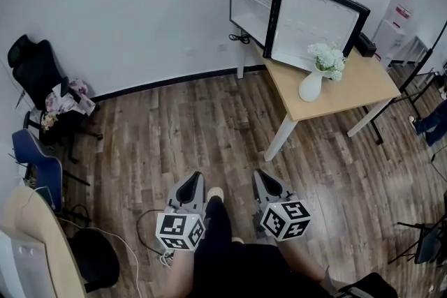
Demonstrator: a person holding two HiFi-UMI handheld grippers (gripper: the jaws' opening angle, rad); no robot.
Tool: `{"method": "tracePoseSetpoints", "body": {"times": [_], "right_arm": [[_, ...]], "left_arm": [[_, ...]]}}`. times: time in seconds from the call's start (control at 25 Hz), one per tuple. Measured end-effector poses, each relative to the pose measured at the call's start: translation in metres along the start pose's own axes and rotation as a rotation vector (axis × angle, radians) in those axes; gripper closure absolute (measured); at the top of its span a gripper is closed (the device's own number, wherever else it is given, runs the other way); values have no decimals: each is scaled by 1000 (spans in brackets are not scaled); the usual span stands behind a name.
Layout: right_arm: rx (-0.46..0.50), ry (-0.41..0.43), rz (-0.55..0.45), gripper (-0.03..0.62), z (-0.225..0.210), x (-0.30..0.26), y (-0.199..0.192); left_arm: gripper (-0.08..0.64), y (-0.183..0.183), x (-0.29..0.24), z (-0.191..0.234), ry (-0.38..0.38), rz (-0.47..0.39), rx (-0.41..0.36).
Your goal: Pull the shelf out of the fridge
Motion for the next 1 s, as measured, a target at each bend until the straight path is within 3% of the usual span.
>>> {"method": "tracePoseSetpoints", "body": {"times": [0.4, 1.0], "right_arm": [[-28, -36, -8, 600, -18, -98, 52], [-67, -109, -84, 601, -24, -257, 124]], "left_arm": [[546, 21, -96, 61, -24, 7, 1], [546, 59, -245, 180, -118, -6, -31]]}}
Point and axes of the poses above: the fingertips, and each gripper's own axes: x backward along the fingers, z to its left, y out of its top, the point moved 9 cm from there along x, backward along the fingers, and after that the axes turned 14 degrees about -x, right-handed, at the moved point
